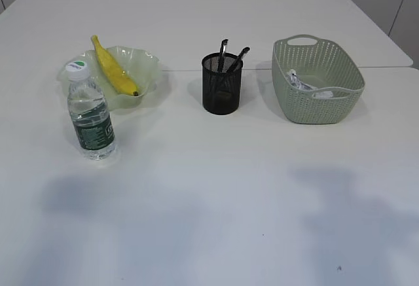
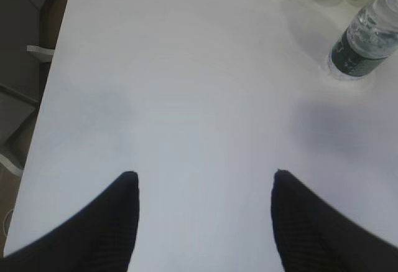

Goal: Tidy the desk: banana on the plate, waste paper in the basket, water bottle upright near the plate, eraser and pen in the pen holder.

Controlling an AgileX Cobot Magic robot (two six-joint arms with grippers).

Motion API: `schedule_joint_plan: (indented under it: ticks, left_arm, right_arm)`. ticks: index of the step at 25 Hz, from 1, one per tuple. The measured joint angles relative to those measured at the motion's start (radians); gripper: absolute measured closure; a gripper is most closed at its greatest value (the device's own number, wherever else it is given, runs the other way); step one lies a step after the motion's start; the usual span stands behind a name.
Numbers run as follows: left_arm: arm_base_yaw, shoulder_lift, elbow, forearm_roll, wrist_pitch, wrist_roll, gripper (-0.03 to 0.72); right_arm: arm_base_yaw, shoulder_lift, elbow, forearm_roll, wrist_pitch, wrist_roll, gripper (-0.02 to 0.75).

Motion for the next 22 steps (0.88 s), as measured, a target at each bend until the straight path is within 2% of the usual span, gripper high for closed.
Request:
schedule_joint_plan:
  ticks: [3,13,22]
  left_arm:
    - [0.0,-0.052,0.049,-0.007,0.012,0.0,0.221]
    - [0.0,-0.421,0.359,-0.117,0.04,-0.004,0.221]
    - [0.0,-0.648,0.386,-0.101,0.063,-0.005,0.221]
  right_arm:
    - [0.0,-0.067,0.008,0.0,0.046,0.024,0.412]
    - [0.0,-0.282,0.008,0.001,0.084,0.037,0.412]
    - [0.0,-0.454,0.008,0.001,0.093,0.028,0.412]
